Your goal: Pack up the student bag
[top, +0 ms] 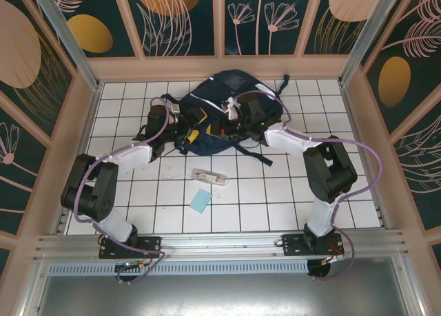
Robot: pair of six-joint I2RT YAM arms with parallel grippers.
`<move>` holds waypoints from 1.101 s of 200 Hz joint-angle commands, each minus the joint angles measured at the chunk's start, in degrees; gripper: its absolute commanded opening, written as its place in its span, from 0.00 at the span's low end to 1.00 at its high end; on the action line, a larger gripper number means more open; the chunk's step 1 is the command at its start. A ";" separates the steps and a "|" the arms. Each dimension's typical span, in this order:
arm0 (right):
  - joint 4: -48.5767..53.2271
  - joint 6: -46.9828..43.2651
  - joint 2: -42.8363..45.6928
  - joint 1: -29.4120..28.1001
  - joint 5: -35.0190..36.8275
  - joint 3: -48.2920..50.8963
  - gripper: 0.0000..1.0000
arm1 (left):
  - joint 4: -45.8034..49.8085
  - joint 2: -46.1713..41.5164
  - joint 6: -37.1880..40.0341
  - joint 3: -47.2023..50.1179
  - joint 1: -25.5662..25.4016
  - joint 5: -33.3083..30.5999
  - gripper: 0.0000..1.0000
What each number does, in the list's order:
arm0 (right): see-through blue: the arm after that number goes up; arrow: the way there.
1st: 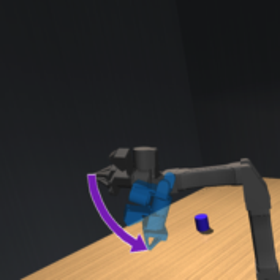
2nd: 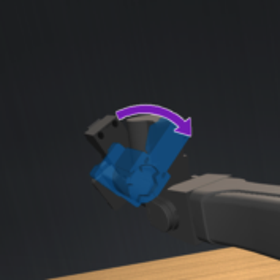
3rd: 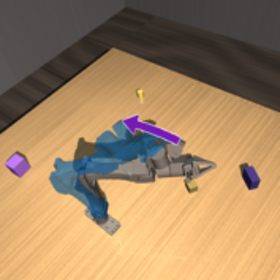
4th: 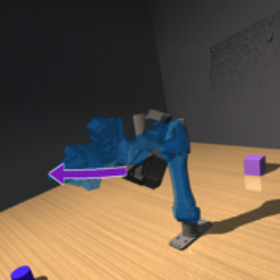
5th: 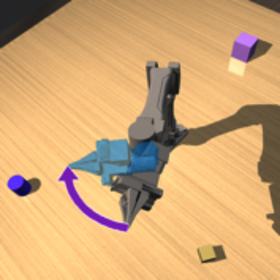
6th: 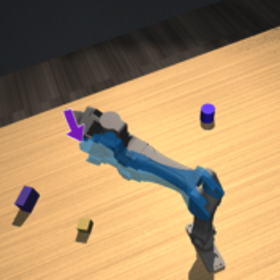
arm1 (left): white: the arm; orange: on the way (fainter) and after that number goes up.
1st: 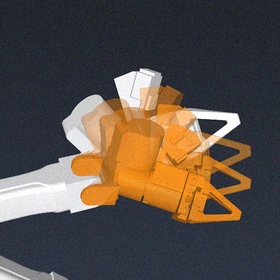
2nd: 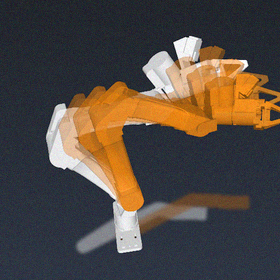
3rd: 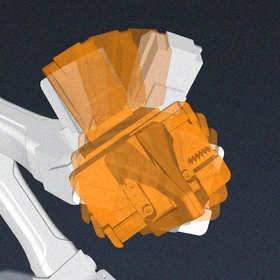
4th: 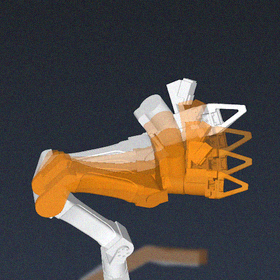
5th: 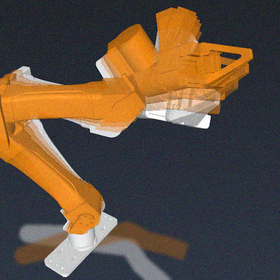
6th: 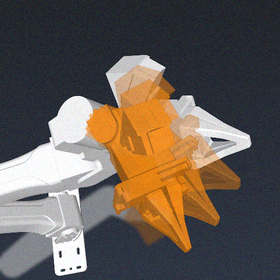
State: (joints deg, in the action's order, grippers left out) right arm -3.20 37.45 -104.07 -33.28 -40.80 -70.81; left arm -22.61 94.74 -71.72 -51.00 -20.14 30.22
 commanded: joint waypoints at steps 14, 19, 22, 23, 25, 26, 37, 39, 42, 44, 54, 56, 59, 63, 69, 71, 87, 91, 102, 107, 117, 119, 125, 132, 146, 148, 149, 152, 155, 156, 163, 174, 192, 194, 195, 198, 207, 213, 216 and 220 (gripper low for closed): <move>-2.15 -5.25 3.70 -4.19 -6.56 -3.37 0.00 | -1.54 8.75 -0.57 -4.41 -0.78 -1.36 0.82; -1.26 -6.15 3.54 -4.60 -6.36 -3.73 0.00 | -1.51 9.82 -0.52 -6.14 -0.78 -1.11 0.75; -0.60 -6.64 3.52 -4.79 -6.11 -3.85 0.00 | -1.84 10.44 -0.67 -6.48 -0.78 -0.90 0.69; -0.37 -6.80 3.52 -4.87 -6.04 -3.92 0.00 | -2.05 10.59 -0.77 -6.52 -0.78 -0.84 0.67; 0.05 -7.03 3.35 -4.98 -5.85 -4.08 0.00 | -2.47 11.05 -0.85 -6.62 -0.78 -0.64 0.62; 0.26 -7.21 3.30 -5.05 -5.77 -4.17 0.00 | -2.72 11.20 -0.95 -6.64 -0.78 -0.53 0.59; 2.63 -8.66 2.97 -5.71 -5.13 -4.90 0.00 | -4.09 12.60 -1.62 -7.09 -0.78 -0.21 0.36; 2.91 -8.94 2.90 -5.78 -5.01 -4.99 0.00 | -4.35 12.71 -1.72 -7.09 -0.78 -0.19 0.32; 3.38 -9.27 2.85 -5.89 -4.80 -5.10 0.00 | -4.82 12.97 -1.87 -7.11 -0.78 -0.05 0.26; 3.69 -9.49 2.85 -5.91 -4.53 -5.12 0.00 | -5.19 13.07 -1.96 -7.10 -0.78 0.00 0.22; 5.58 -10.30 2.97 -5.93 -2.97 -4.75 0.00 | -5.56 13.04 -2.07 -7.10 -0.78 -0.06 0.00; 5.93 -10.47 3.08 -5.93 -2.58 -4.66 0.00 | -5.57 12.87 -2.01 -7.09 -0.78 -0.20 0.00; 6.54 -10.73 3.17 -5.88 -1.97 -4.35 0.00 | -5.52 12.70 -1.89 -7.06 -0.78 -0.25 0.00; 7.48 -11.01 3.32 -5.74 -1.01 -3.93 0.00 | -5.43 12.43 -1.76 -6.95 -0.78 -0.39 0.00; 8.52 -11.17 3.70 -5.39 0.36 -2.95 0.00 | -5.31 11.78 -1.19 -6.92 -0.78 -0.59 0.00; 8.72 -11.22 3.79 -5.35 0.54 -2.81 0.00 | -5.16 11.61 -0.98 -7.03 -0.78 -0.66 0.00; 10.66 -9.72 4.93 -3.53 2.99 1.30 0.00 | -3.14 10.16 1.31 -7.94 -0.73 -0.99 0.00; 10.88 -9.00 5.38 -2.92 3.13 2.63 0.00 | -2.11 9.86 1.97 -8.32 -0.69 -1.17 0.00; 11.17 -7.68 6.69 -1.09 3.37 6.09 0.00 | -0.19 9.33 3.38 -9.29 -0.71 -1.35 0.00; 11.92 -7.78 7.50 -0.34 4.14 7.24 0.00 | 0.45 9.20 3.87 -9.58 -0.69 -1.28 0.00; 14.22 -9.38 9.03 1.00 6.80 8.64 0.00 | 1.50 8.90 4.63 -9.97 -0.71 -1.12 0.00; 14.94 -9.76 9.25 1.32 7.58 8.79 0.00 | 1.58 8.82 4.83 -10.03 -0.74 -1.17 0.00; 16.86 -11.15 10.10 1.62 9.58 9.07 0.00 | 2.21 8.67 5.31 -10.04 -0.73 -1.13 0.00; 18.98 -12.55 10.77 3.28 11.93 9.36 0.00 | 2.61 8.40 5.95 -10.00 -0.76 -1.04 0.00; 21.35 -14.81 11.65 6.50 15.58 10.09 0.00 | 3.96 7.86 7.09 -9.93 -0.69 -0.91 0.00; 21.56 -15.03 11.75 7.09 15.99 10.25 0.00 | 4.11 7.77 7.23 -9.91 -0.69 -0.87 0.00; 21.70 -15.12 11.81 7.35 16.13 10.29 0.00 | 4.13 7.71 7.26 -9.91 -0.69 -0.82 0.00; 22.00 -15.32 11.86 8.11 16.74 10.40 0.00 | 4.29 7.57 7.44 -9.83 -0.75 -0.74 0.00; 22.27 -15.59 11.99 8.87 17.26 10.50 0.00 | 4.47 7.50 7.58 -9.74 -0.70 -0.65 0.00; 22.32 -15.71 12.02 9.08 17.47 10.51 0.00 | 4.53 7.45 7.66 -9.74 -0.69 -0.62 0.00; 22.81 -16.57 12.11 10.45 18.97 10.44 0.00 | 5.10 7.15 7.97 -9.64 -0.75 -0.50 0.00; 23.68 -17.89 11.65 12.41 21.34 9.72 0.00 | 5.83 6.74 8.25 -9.57 -0.70 -0.21 0.00; 24.82 -19.57 9.82 15.31 24.82 7.76 0.00 | 6.86 5.98 8.94 -9.55 -0.69 -0.16 0.00; 24.82 -19.67 9.65 15.62 25.11 7.58 0.00 | 6.92 5.94 9.03 -9.55 -0.65 -0.16 0.00; 24.87 -19.73 9.57 15.75 25.35 7.51 0.00 | 6.94 5.92 9.04 -9.51 -0.62 -0.16 0.00; 24.91 -19.82 9.27 16.18 25.93 7.19 0.00 | 6.94 5.74 9.11 -9.47 -0.60 -0.10 0.00; 25.00 -20.31 8.32 17.30 27.67 6.32 0.00 | 7.00 5.51 9.23 -9.31 -0.60 0.07 0.00; 24.92 -20.44 7.48 18.34 29.03 5.81 0.00 | 7.02 5.37 9.32 -9.21 -0.56 0.18 0.00; 24.91 -20.44 7.13 18.71 29.58 5.51 0.00 | 7.05 5.27 9.32 -9.13 -0.60 0.27 0.00; 24.99 -20.48 6.56 19.25 30.37 5.12 0.00 | 6.98 5.12 9.29 -9.05 -0.56 0.37 0.00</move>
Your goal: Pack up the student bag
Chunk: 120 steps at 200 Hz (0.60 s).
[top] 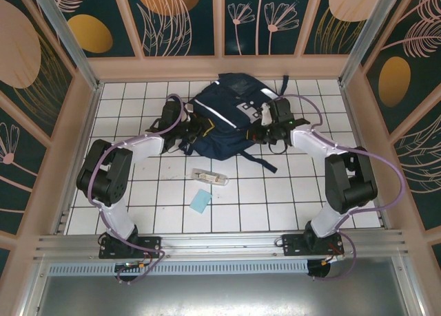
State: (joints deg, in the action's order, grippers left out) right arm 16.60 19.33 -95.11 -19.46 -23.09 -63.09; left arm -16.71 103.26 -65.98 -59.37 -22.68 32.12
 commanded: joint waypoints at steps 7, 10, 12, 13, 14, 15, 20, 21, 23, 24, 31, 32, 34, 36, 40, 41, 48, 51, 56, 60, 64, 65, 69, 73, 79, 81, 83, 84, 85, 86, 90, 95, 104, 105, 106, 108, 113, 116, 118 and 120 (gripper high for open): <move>5.28 -2.58 -3.13 6.21 13.72 -3.42 0.00 | 1.22 -3.58 3.53 -0.58 2.10 -1.23 0.00; 5.28 -2.65 -3.41 6.53 14.15 -3.77 0.00 | 1.21 -3.64 3.50 -0.57 2.11 -1.14 0.00; 5.28 -2.70 -3.59 6.70 14.42 -3.92 0.00 | 1.25 -3.69 3.60 -0.57 2.11 -1.11 0.00; 5.33 -2.71 -3.68 6.80 14.58 -4.08 0.00 | 1.25 -3.73 3.63 -0.57 2.11 -1.10 0.00; 5.35 -2.67 -3.77 6.85 14.79 -4.20 0.00 | 1.33 -3.71 3.65 -0.57 2.11 -1.05 0.00; 5.36 -2.65 -3.90 6.91 14.90 -4.30 0.00 | 1.33 -3.70 3.65 -0.57 2.11 -1.03 0.00; 5.44 -2.80 -4.29 7.19 15.52 -4.82 0.00 | 1.53 -3.89 3.70 -0.55 2.11 -1.08 0.00; 5.45 -2.80 -4.38 7.17 15.62 -4.92 0.00 | 1.56 -3.92 3.72 -0.51 2.11 -1.09 0.00; 5.46 -2.81 -4.62 7.29 15.73 -5.15 0.00 | 1.52 -3.96 3.74 -0.49 2.18 -1.07 0.00; 5.50 -2.85 -4.68 7.31 15.76 -5.27 0.00 | 1.51 -4.00 3.70 -0.48 2.19 -1.04 0.00; 5.78 -3.02 -5.14 7.32 15.69 -6.05 0.00 | 1.51 -4.20 3.73 -0.44 2.20 -0.97 0.00; 5.80 -3.00 -5.20 7.33 15.61 -6.19 0.00 | 1.51 -4.25 3.78 -0.46 2.20 -0.99 0.00; 5.87 -3.10 -5.33 7.29 15.25 -6.31 0.00 | 1.61 -4.22 3.82 -0.41 2.20 -0.98 0.00; 5.89 -3.15 -5.41 7.32 14.85 -6.51 0.00 | 1.64 -4.28 3.86 -0.40 2.20 -1.00 0.00; 5.78 -3.31 -5.44 7.25 13.79 -6.75 0.00 | 1.74 -4.30 3.99 -0.39 2.14 -1.04 0.00; 5.71 -3.32 -5.39 7.21 13.47 -6.77 0.00 | 1.80 -4.30 4.04 -0.44 2.17 -1.07 0.00; 5.07 -3.39 -5.07 6.98 11.19 -6.62 0.00 | 2.10 -4.30 4.18 -0.48 2.19 -1.19 0.00; 4.69 -3.42 -4.84 6.87 10.36 -6.44 0.00 | 2.08 -4.25 4.26 -0.58 2.18 -1.18 0.00; 4.28 -3.42 -4.39 6.66 9.00 -6.20 0.00 | 2.05 -4.17 4.36 -0.57 2.28 -1.18 0.00; 4.07 -3.50 -3.85 6.44 7.97 -6.04 0.00 | 2.05 -4.06 4.36 -0.61 2.29 -1.23 0.00; 4.02 -3.54 -3.37 6.20 7.33 -5.92 0.00 | 1.98 -3.90 4.36 -0.65 2.29 -1.19 0.00; 4.04 -3.57 -3.26 6.15 7.17 -5.87 0.00 | 2.01 -3.88 4.36 -0.70 2.29 -1.14 0.00; 4.10 -3.60 -2.67 5.98 6.88 -5.66 0.00 | 1.89 -3.77 4.30 -0.75 2.25 -1.03 0.00; 4.20 -3.70 -1.93 5.85 6.83 -5.37 0.00 | 1.81 -3.69 4.28 -0.83 2.29 -0.99 0.00; 4.27 -3.69 -0.93 5.75 7.06 -4.86 0.00 | 1.83 -3.53 4.21 -0.93 2.29 -0.90 0.00; 4.31 -3.67 -0.57 5.73 7.15 -4.61 0.00 | 1.78 -3.51 4.26 -0.99 2.24 -0.87 0.00; 4.34 -3.64 -0.20 5.79 7.29 -4.46 0.00 | 1.84 -3.46 4.27 -1.00 2.27 -0.88 0.00; 4.37 -3.71 -0.01 5.82 7.37 -4.39 0.00 | 1.85 -3.44 4.27 -1.05 2.28 -0.90 0.00; 4.39 -3.74 0.14 5.83 7.45 -4.31 0.00 | 1.81 -3.43 4.27 -1.07 2.33 -0.87 0.00; 4.44 -3.76 0.34 5.83 7.54 -4.27 0.00 | 1.79 -3.42 4.32 -1.08 2.35 -0.85 0.00; 4.60 -3.96 0.88 5.88 7.95 -4.03 0.00 | 1.84 -3.30 4.36 -1.17 2.37 -0.77 0.00; 4.94 -4.22 1.48 5.87 8.66 -3.97 0.00 | 1.80 -3.17 4.35 -1.31 2.46 -0.64 0.00; 5.89 -4.92 2.06 5.88 10.24 -4.16 0.00 | 1.88 -2.95 4.49 -1.59 2.58 -0.18 0.00; 5.98 -5.01 2.05 5.86 10.42 -4.20 0.00 | 1.91 -2.96 4.52 -1.65 2.65 -0.15 0.00; 6.12 -5.09 2.08 5.90 10.56 -4.26 0.00 | 1.97 -2.97 4.57 -1.68 2.69 -0.10 0.00; 6.31 -5.20 2.05 5.90 10.91 -4.39 0.00 | 2.04 -2.93 4.66 -1.83 2.72 -0.05 0.00; 7.02 -5.49 1.99 5.90 11.72 -4.75 0.05 | 2.43 -2.85 4.86 -2.09 2.85 0.29 0.00; 7.50 -5.61 2.00 5.92 12.28 -5.07 0.09 | 2.73 -2.89 5.03 -2.28 2.90 0.39 0.00; 7.73 -5.66 2.00 5.88 12.63 -5.21 0.12 | 2.89 -2.82 5.17 -2.38 2.94 0.49 0.00; 8.03 -5.70 1.98 5.92 12.87 -5.38 0.15 | 3.04 -2.81 5.27 -2.54 2.98 0.58 0.00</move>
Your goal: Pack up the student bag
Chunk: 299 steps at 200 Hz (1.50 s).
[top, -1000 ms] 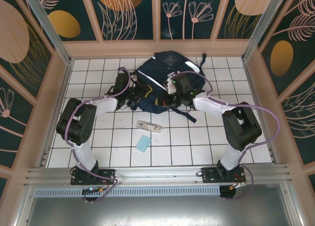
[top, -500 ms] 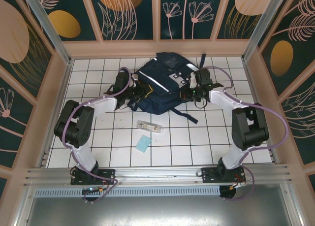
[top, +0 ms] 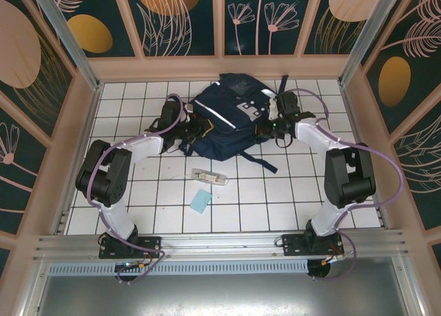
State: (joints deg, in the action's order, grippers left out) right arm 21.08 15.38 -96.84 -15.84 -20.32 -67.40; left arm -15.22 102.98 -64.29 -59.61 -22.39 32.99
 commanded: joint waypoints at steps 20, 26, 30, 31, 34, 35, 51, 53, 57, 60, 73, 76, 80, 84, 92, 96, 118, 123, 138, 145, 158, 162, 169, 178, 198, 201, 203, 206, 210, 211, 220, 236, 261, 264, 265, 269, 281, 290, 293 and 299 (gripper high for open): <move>3.93 -1.43 5.18 1.57 12.39 -1.42 0.42 | 4.80 -2.85 5.39 -3.80 2.88 -0.48 0.43; 3.73 -1.33 5.94 1.31 12.88 -1.42 0.46 | 5.62 -3.04 5.86 -4.08 2.88 -0.66 0.51; 3.69 -1.31 6.47 1.10 13.12 -1.42 0.47 | 6.21 -3.30 6.06 -4.23 2.89 -1.00 0.57; 3.70 -1.31 6.57 1.08 13.16 -1.42 0.48 | 6.37 -3.35 6.13 -4.26 2.93 -1.13 0.59; 3.70 -1.27 7.03 0.88 13.39 -1.48 0.49 | 6.76 -3.66 6.30 -4.34 2.96 -1.29 0.64; 3.75 -1.29 7.11 0.85 13.47 -1.54 0.49 | 6.81 -3.70 6.34 -4.36 2.97 -1.32 0.65; 3.75 -2.05 8.79 -0.12 13.38 -1.98 0.50 | 8.14 -4.40 7.17 -4.63 3.27 -2.05 0.79; 3.61 -2.16 9.02 -0.31 13.20 -1.96 0.50 | 8.27 -4.42 7.27 -4.63 3.31 -2.12 0.82; 3.31 -2.34 9.40 -0.60 12.76 -2.03 0.50 | 8.55 -5.22 7.33 -4.63 3.40 -2.40 0.84; 3.16 -2.48 9.59 -0.94 12.42 -2.04 0.50 | 8.76 -6.15 7.56 -4.63 3.43 -2.49 0.88; 2.35 -2.97 9.96 -2.73 10.13 -2.35 0.50 | 9.91 -7.45 8.28 -4.63 3.62 -3.15 0.99; 2.12 -3.06 9.89 -3.11 9.69 -2.51 0.50 | 10.21 -7.77 8.45 -4.63 3.67 -3.40 0.98; 1.85 -3.07 9.76 -3.73 9.18 -2.61 0.50 | 10.64 -8.18 8.85 -4.61 3.73 -3.58 0.98; 1.48 -3.07 9.72 -4.43 8.77 -2.66 0.50 | 11.12 -8.58 9.26 -4.63 3.75 -3.95 0.98; 0.67 -3.50 9.16 -5.57 7.74 -3.04 0.50 | 12.01 -9.39 10.18 -4.39 3.75 -4.98 0.98; 0.19 -3.72 8.80 -6.04 6.89 -3.15 0.50 | 12.41 -9.77 10.80 -4.22 3.76 -5.53 0.99; -5.26 -6.62 6.26 -7.66 -2.23 -1.76 0.50 | 13.13 -11.79 13.24 -2.08 3.76 -8.70 0.96; -6.63 -7.78 5.51 -8.12 -5.56 -1.31 0.49 | 12.21 -12.27 13.35 -1.01 3.73 -8.83 0.95; -9.11 -9.13 3.77 -9.69 -6.82 -0.64 0.50 | 7.43 -13.68 11.81 2.89 3.75 -8.15 0.89; -9.57 -9.71 2.83 -10.09 -7.66 -0.63 0.50 | 4.52 -14.08 10.68 4.71 3.76 -7.52 0.85; -9.99 -8.99 1.20 -10.12 -8.50 -0.98 0.50 | 1.31 -14.20 9.01 7.21 3.71 -7.04 0.76; -9.98 -9.06 0.75 -10.13 -8.58 -1.09 0.50 | 0.54 -14.14 8.62 7.66 3.75 -6.83 0.73; -10.07 -9.37 0.08 -10.10 -8.56 -1.20 0.50 | -0.36 -13.86 8.19 8.18 3.69 -6.63 0.68; -11.30 -9.86 -0.33 -10.10 -8.18 -0.54 0.50 | -1.33 -13.44 8.06 8.68 3.74 -6.64 0.61; -16.94 -10.72 -0.71 -9.14 -9.85 3.25 0.52 | -0.84 -11.21 8.91 8.55 3.76 -7.31 0.51; -17.47 -10.43 -0.96 -8.73 -10.38 3.55 0.52 | -0.47 -10.79 9.18 8.37 3.75 -7.48 0.51; -17.61 -10.27 -1.16 -8.52 -10.60 3.60 0.52 | -0.24 -10.50 9.34 8.26 3.76 -7.52 0.50; -17.64 -10.15 -1.31 -8.34 -10.86 3.66 0.52 | 0.14 -10.16 9.61 8.01 3.72 -7.50 0.50; -17.38 -9.75 -1.72 -7.87 -11.09 3.70 0.53 | 0.49 -9.44 9.95 7.73 3.69 -7.55 0.50; -17.30 -9.66 -1.75 -7.79 -11.08 3.69 0.53 | 0.52 -9.27 10.05 7.65 3.68 -7.53 0.50; -17.11 -8.99 -1.93 -7.25 -10.81 3.90 0.60 | 1.29 -7.85 10.66 7.08 3.74 -7.38 0.50; -17.67 -8.63 -1.47 -6.56 -11.62 4.91 0.71 | 2.44 -5.46 11.84 6.47 3.76 -7.36 0.51; -16.92 -9.50 -2.69 -6.14 -11.45 4.64 0.88 | 3.79 -0.67 12.45 5.78 3.73 -5.98 0.51; -16.85 -9.73 -2.98 -6.16 -11.40 4.57 0.89 | 3.72 -0.22 12.50 5.82 3.76 -5.78 0.51; -16.86 -9.79 -3.08 -6.15 -11.40 4.52 0.89 | 3.71 -0.14 12.51 5.82 3.71 -5.67 0.51; -16.65 -10.07 -3.50 -6.15 -11.43 4.34 0.89 | 3.74 0.39 12.52 5.92 3.73 -5.37 0.51; -16.83 -10.15 -4.76 -6.17 -11.83 3.94 0.89 | 3.61 1.51 12.46 6.17 3.74 -5.12 0.51; -17.58 -10.06 -5.55 -6.32 -12.88 4.10 0.89 | 3.30 2.30 12.27 6.55 3.70 -4.93 0.52; -17.75 -9.88 -5.76 -6.39 -12.86 4.11 0.89 | 3.20 2.58 12.22 6.60 3.75 -4.94 0.51; -17.90 -9.84 -6.30 -6.68 -12.71 4.11 0.89 | 2.98 3.01 12.00 6.75 3.76 -4.53 0.52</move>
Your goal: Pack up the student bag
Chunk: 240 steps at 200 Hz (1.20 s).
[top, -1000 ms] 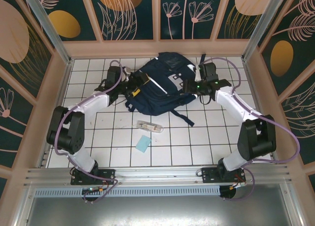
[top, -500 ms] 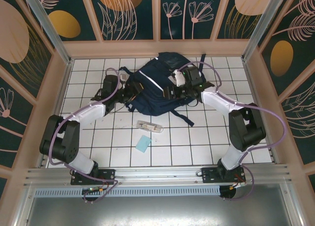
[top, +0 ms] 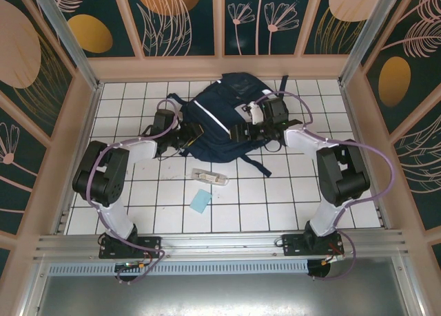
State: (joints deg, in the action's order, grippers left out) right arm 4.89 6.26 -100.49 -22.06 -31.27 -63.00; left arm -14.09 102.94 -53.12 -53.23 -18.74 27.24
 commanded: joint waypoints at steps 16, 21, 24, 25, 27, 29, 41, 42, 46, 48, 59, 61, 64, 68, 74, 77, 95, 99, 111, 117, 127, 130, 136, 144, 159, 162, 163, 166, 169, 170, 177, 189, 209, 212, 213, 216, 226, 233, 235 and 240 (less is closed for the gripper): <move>-2.76 -0.88 -3.91 -1.19 -2.09 0.07 0.89 | 1.20 3.98 0.32 0.73 0.11 1.92 0.51; -2.99 -0.73 -4.27 -1.42 -2.17 0.16 0.89 | 1.00 4.18 0.13 0.97 0.08 1.93 0.51; -2.96 -0.68 -4.48 -1.45 -2.40 0.16 0.88 | 0.82 4.20 -0.01 1.03 0.09 1.93 0.51; -3.00 -0.66 -4.55 -1.47 -2.49 0.16 0.88 | 0.77 4.20 -0.03 1.07 0.10 1.93 0.51; -3.03 -0.60 -4.70 -1.55 -2.59 0.16 0.88 | 0.67 4.25 -0.04 1.17 0.09 1.89 0.51; -3.10 -0.52 -4.82 -1.62 -2.77 0.20 0.88 | 0.54 4.24 -0.14 1.19 0.08 1.92 0.51; -3.31 0.09 -5.15 -2.30 -3.75 0.25 0.87 | -0.15 4.42 -0.61 1.68 0.07 2.00 0.51; -3.35 0.17 -5.11 -2.38 -3.86 0.25 0.87 | -0.20 4.40 -0.68 1.71 0.09 2.01 0.51; -3.48 0.35 -5.03 -2.76 -4.50 0.33 0.86 | -0.46 4.46 -0.85 1.94 0.10 2.07 0.51; -3.52 0.44 -4.88 -2.97 -4.81 0.31 0.86 | -0.62 4.51 -0.98 2.02 0.11 2.08 0.51; -4.21 1.33 -4.18 -4.29 -6.84 0.42 0.85 | -1.44 4.53 -1.56 2.57 0.10 2.37 0.51; -4.36 1.53 -3.95 -4.58 -7.09 0.42 0.85 | -1.53 4.55 -1.64 2.66 0.11 2.37 0.51; -4.55 1.79 -3.62 -5.04 -7.39 0.42 0.85 | -1.70 4.49 -1.76 2.81 0.09 2.37 0.51; -4.84 2.30 -3.21 -5.65 -7.74 0.49 0.85 | -1.95 4.53 -1.97 2.98 0.10 2.46 0.51; -5.41 3.06 -2.50 -6.39 -8.20 0.66 0.85 | -2.28 4.53 -2.31 3.21 0.04 2.54 0.51; -5.75 3.57 -2.19 -6.77 -8.54 0.71 0.85 | -2.55 4.55 -2.44 3.37 0.08 2.55 0.51; -6.98 6.53 -0.49 -8.21 -10.13 0.99 0.84 | -4.35 4.51 -3.70 4.40 0.06 3.08 0.51; -7.16 7.16 -0.05 -8.32 -10.55 1.10 0.84 | -4.80 4.55 -3.93 4.59 0.11 3.16 0.51; -7.75 8.96 1.37 -8.76 -11.71 1.43 0.84 | -5.79 4.47 -4.60 5.04 0.06 3.21 0.51; -7.94 9.78 2.10 -8.93 -11.92 1.56 0.83 | -6.17 4.38 -4.94 5.12 0.09 3.26 0.51; -8.34 10.63 3.43 -8.96 -12.15 1.71 0.83 | -7.16 4.28 -5.57 5.42 0.06 3.23 0.51; -8.45 10.82 3.74 -10.05 -12.15 1.74 0.84 | -7.49 4.18 -5.85 5.42 0.06 3.25 0.51; -8.69 11.10 4.22 -10.75 -12.13 1.72 0.84 | -7.94 4.27 -6.17 5.51 0.00 3.33 0.51; -8.46 11.38 4.28 -11.49 -11.89 1.38 0.84 | -8.80 4.23 -6.75 5.51 -0.03 3.39 0.51; -8.92 13.08 3.31 -12.63 -13.56 0.53 0.83 | -10.40 4.60 -7.94 5.44 -0.15 3.81 0.51; -9.37 13.67 2.95 -12.82 -14.03 0.45 0.83 | -10.64 4.64 -8.02 5.42 -0.20 3.86 0.51; -9.50 13.85 2.94 -12.96 -14.15 0.44 0.83 | -10.67 4.68 -8.08 5.38 -0.22 3.87 0.51; -9.89 14.38 2.59 -13.18 -14.51 0.28 0.83 | -10.82 4.77 -8.17 5.29 -0.28 3.95 0.51; -10.04 14.75 2.32 -13.49 -14.67 0.11 0.82 | -11.00 4.86 -8.33 5.25 -0.26 3.89 0.51; -10.10 14.84 2.23 -13.60 -14.73 0.00 0.82 | -11.07 4.84 -8.36 5.25 -0.29 3.92 0.51; -9.93 14.94 1.66 -14.34 -14.74 -0.69 0.82 | -11.54 4.91 -8.68 5.21 -0.35 4.02 0.51; -7.46 13.43 1.28 -15.40 -13.19 -2.35 0.81 | -12.01 4.89 -8.98 5.33 -0.42 4.15 0.52; -2.03 8.89 4.03 -15.56 -5.14 -3.46 0.81 | -11.68 4.47 -8.43 5.42 -0.42 4.20 0.53; -0.92 8.19 4.51 -15.51 -3.91 -3.69 0.82 | -11.60 4.54 -8.34 5.42 -0.42 4.18 0.53; -0.66 7.86 4.60 -15.49 -3.42 -3.78 0.82 | -11.59 4.51 -8.28 5.42 -0.42 4.25 0.54; 0.59 7.08 5.04 -15.42 -2.38 -4.06 0.82 | -11.44 4.47 -8.17 5.35 -0.42 4.25 0.54; 4.80 4.10 5.89 -15.22 1.07 -5.11 0.82 | -11.10 4.46 -7.92 5.38 -0.42 4.44 0.54; 7.34 2.38 6.17 -14.97 3.59 -5.60 0.82 | -11.03 4.55 -7.80 5.42 -0.45 4.48 0.54; 8.06 1.94 6.18 -14.92 4.31 -5.74 0.83 | -10.98 4.55 -7.72 5.42 -0.43 4.53 0.54; 9.22 1.15 6.26 -14.73 5.71 -5.85 0.83 | -11.05 4.55 -7.71 5.46 -0.42 4.69 0.55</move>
State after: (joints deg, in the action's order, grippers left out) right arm 4.05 14.50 -97.51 -37.56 -35.77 -65.98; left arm -27.24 105.78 -60.51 -49.28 -18.15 29.95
